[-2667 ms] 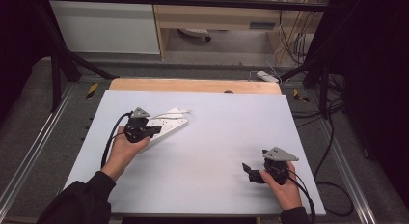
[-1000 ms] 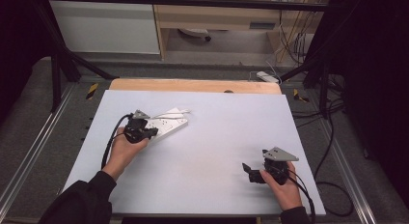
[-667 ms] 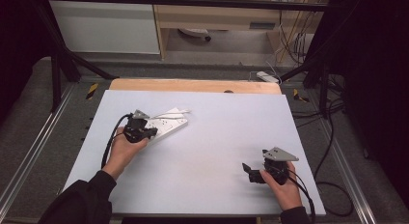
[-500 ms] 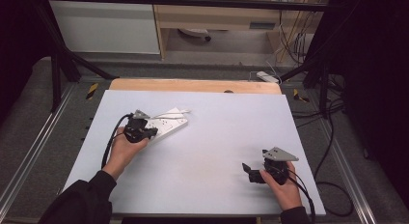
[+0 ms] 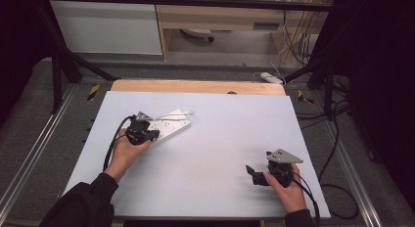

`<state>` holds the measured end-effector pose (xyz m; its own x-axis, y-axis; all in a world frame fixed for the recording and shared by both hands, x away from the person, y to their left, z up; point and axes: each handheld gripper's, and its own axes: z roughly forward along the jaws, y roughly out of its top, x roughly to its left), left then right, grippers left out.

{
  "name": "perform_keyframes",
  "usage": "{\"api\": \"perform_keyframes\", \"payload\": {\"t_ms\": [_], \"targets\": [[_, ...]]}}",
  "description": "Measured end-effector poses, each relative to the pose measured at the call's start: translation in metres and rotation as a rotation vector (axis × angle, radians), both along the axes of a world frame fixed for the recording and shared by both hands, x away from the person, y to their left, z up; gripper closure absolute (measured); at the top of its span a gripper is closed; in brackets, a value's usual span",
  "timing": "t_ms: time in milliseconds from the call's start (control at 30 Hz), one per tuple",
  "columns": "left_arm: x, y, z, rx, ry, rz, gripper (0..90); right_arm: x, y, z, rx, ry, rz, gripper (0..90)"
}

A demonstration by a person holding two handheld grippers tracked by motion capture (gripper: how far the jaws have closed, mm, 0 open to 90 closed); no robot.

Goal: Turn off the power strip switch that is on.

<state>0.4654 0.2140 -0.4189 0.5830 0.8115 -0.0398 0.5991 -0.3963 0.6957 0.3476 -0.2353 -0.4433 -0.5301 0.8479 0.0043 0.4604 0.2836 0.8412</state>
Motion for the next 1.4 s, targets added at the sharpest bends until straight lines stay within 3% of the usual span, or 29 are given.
{"api": "perform_keyframes", "payload": {"t_ms": [467,1000,1033,1200,1400], "targets": [[-0.0006,-0.0015,-0.0004,0.021,-0.013,-0.01,90.0,0.0001,0.0002,-0.0002,-0.002,-0.001,0.002,6.1],[-0.0002,0.0003,-0.0031,-0.008,-0.011,-0.006,90.0,-0.0001,0.0004,-0.0003,-0.002,0.001,0.004,6.1],[-0.0002,0.0011,-0.0037,0.009,-0.012,-0.009,90.0,-0.0003,0.0006,-0.0003,0.001,0.003,0.003,6.1],[-0.0009,0.0042,-0.004,-0.009,-0.001,-0.002,90.0,0.0001,0.0007,-0.0006,-0.004,0.002,0.005,6.1],[-0.0011,0.0046,-0.0058,-0.025,-0.014,0.001,90.0,0.0,0.0005,-0.0004,-0.002,0.003,0.003,6.1]]}}
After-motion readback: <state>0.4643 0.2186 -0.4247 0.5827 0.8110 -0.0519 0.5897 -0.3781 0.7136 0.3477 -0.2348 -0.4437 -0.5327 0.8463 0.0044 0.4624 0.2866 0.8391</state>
